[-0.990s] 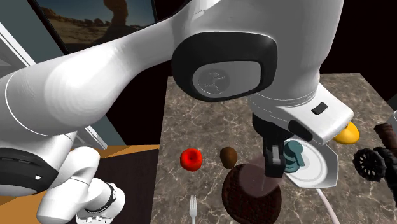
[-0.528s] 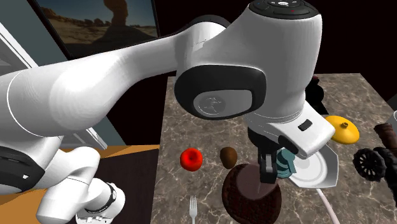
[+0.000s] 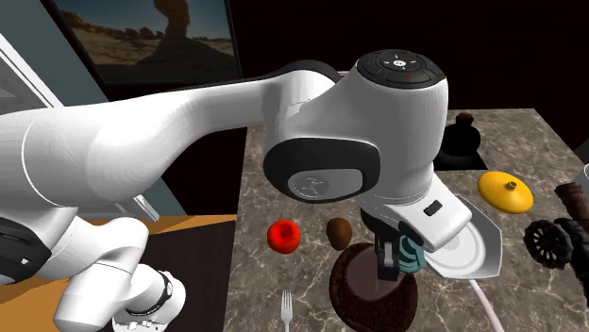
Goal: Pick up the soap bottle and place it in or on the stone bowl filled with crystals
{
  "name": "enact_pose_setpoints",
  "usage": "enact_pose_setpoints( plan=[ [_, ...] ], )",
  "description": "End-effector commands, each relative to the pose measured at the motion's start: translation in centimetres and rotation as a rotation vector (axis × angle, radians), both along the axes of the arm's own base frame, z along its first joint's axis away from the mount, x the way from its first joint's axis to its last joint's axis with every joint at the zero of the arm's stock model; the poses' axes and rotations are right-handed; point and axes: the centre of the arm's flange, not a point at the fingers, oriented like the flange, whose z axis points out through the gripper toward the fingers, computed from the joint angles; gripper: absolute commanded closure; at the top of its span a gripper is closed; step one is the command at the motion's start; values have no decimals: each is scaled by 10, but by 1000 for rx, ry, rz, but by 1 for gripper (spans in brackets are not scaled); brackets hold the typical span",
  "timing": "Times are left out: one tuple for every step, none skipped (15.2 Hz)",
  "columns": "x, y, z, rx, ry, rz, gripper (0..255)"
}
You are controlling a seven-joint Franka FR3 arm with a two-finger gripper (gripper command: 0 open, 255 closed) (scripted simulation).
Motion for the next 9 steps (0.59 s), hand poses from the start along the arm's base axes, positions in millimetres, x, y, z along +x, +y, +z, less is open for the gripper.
enact_pose_setpoints(
  plan=[
    [0,0,-7,0,-1,0,255],
    [0,0,-7,0,-1,0,255],
    [0,0,-7,0,-1,0,255],
    [0,0,-7,0,-1,0,255],
    [0,0,-7,0,-1,0,255],
    [0,0,-7,0,-1,0,255],
    [0,0,-7,0,-1,0,255],
    [0,0,-7,0,-1,0,255],
    [0,0,-6,0,-1,0,0]
  ],
)
